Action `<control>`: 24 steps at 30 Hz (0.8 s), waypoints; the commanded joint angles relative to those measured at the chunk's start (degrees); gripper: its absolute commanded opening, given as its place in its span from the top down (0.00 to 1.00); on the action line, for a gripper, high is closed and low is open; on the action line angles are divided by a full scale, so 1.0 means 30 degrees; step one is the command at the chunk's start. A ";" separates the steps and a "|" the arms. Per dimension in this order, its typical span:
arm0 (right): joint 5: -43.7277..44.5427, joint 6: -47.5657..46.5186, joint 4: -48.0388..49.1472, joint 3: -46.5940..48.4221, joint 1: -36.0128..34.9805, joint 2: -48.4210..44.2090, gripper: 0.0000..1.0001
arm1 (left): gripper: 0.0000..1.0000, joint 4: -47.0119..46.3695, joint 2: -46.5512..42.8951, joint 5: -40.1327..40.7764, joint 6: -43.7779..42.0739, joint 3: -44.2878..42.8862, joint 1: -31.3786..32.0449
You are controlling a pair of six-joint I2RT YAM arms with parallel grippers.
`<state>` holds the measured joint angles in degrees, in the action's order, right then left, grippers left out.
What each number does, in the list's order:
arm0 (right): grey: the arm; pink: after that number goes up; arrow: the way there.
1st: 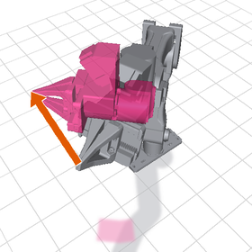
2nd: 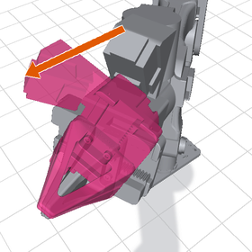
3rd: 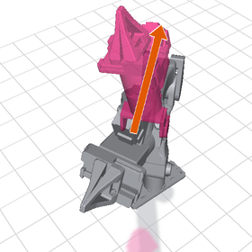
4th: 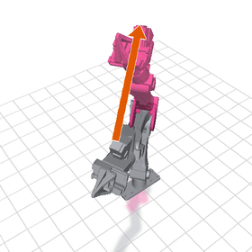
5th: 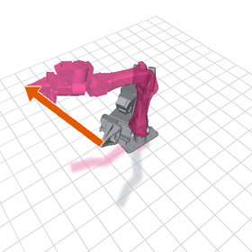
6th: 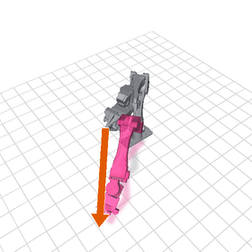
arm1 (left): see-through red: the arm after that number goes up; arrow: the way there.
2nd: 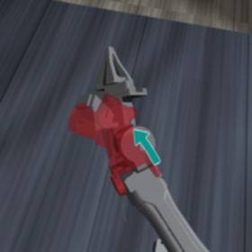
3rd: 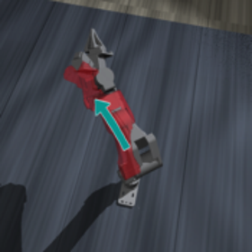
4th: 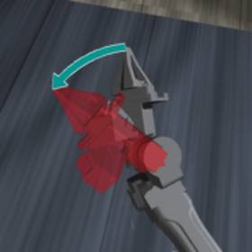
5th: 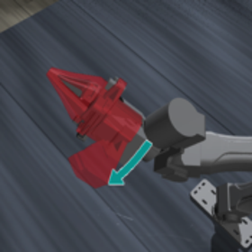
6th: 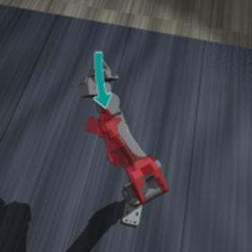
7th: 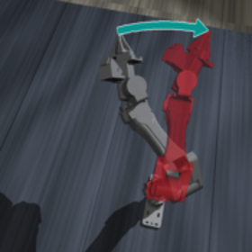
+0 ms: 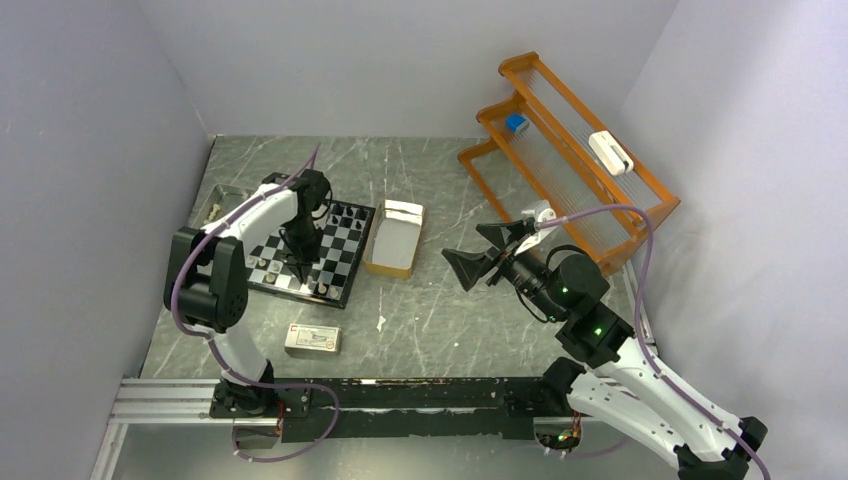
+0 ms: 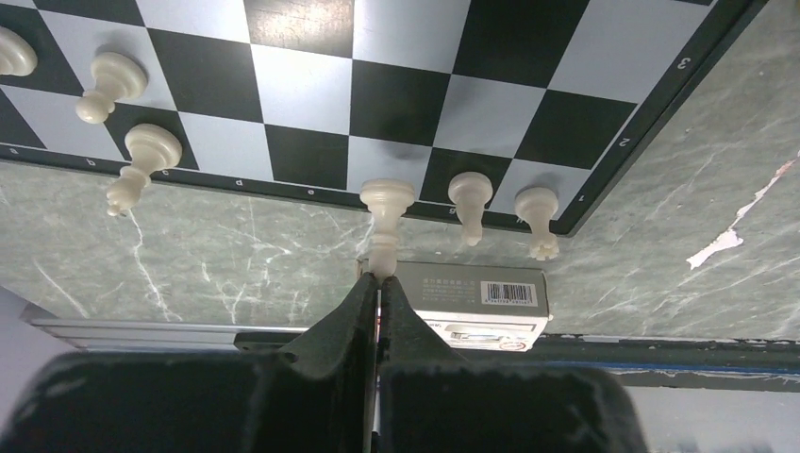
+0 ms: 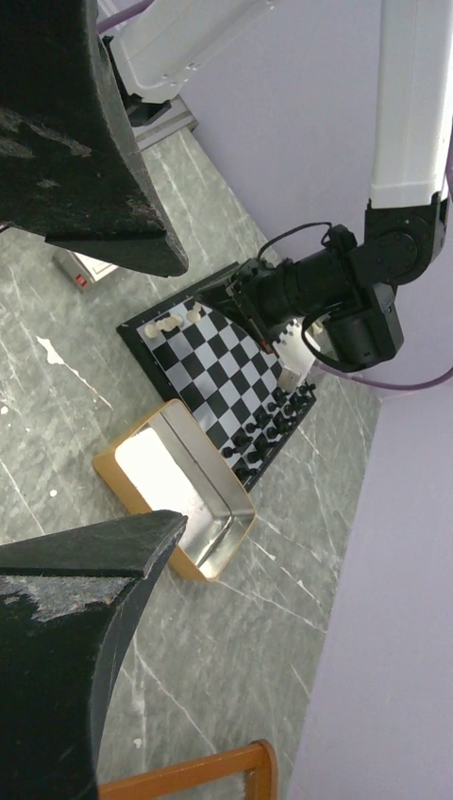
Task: Set up the chess pieces on the board
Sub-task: Place the chess piece on the chessboard.
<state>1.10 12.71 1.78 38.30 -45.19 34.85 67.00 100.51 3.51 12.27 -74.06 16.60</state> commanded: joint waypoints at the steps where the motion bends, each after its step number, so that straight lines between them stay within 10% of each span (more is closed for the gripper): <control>1: 0.0262 -0.0343 0.0027 -0.0035 -0.0021 -0.0141 0.00 | 0.95 0.0369 0.0168 0.0683 0.0234 0.0155 0.0497; 24: 0.0212 -0.0225 0.0161 -0.0324 -0.0025 -0.0498 0.00 | 0.95 0.0364 0.1448 0.0775 0.0103 -0.0215 0.0824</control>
<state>1.10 12.36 1.80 38.09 -45.19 34.68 67.35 103.53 4.99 12.67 -72.79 18.39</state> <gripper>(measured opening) 0.997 0.059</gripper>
